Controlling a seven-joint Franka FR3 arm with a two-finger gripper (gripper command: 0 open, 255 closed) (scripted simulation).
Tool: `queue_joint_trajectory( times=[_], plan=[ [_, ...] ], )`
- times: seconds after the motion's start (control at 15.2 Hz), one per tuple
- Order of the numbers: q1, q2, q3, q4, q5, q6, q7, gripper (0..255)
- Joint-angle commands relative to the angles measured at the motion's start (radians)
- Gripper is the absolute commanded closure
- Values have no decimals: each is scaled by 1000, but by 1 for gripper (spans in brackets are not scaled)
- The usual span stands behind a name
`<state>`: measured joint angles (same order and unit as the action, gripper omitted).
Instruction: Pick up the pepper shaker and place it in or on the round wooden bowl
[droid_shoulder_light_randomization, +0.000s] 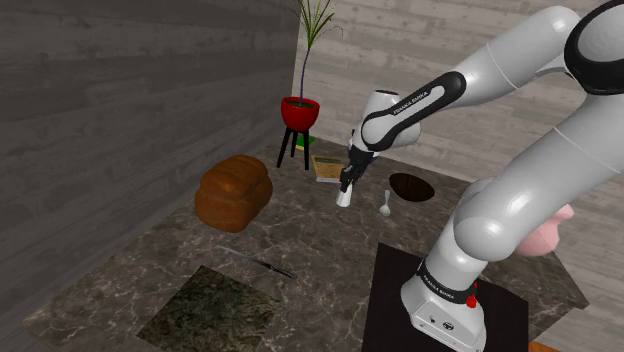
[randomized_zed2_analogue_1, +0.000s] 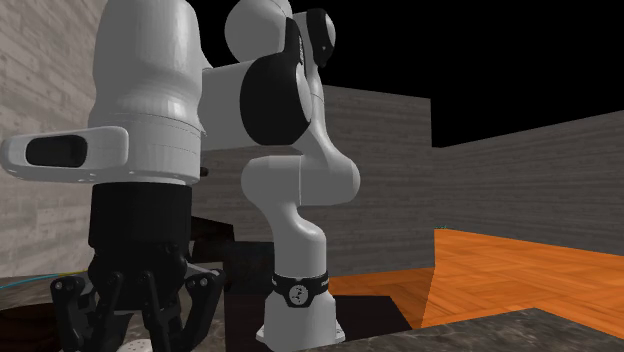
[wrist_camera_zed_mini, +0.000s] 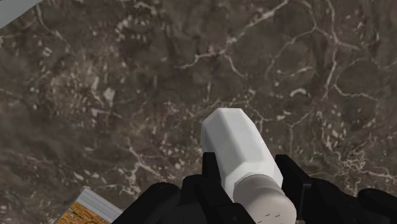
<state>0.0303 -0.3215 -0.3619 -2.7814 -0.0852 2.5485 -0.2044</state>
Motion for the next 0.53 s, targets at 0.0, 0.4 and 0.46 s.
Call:
queue_joint_trajectory(
  times=[0.0, 0.4, 0.46],
  plan=[
    [0, 0, 0, 0, 0, 0, 0, 255],
    [-11, -54, 14, 19, -15, -73, 15, 255],
    [-13, -67, 17, 24, -17, -91, 18, 255]
  ],
)
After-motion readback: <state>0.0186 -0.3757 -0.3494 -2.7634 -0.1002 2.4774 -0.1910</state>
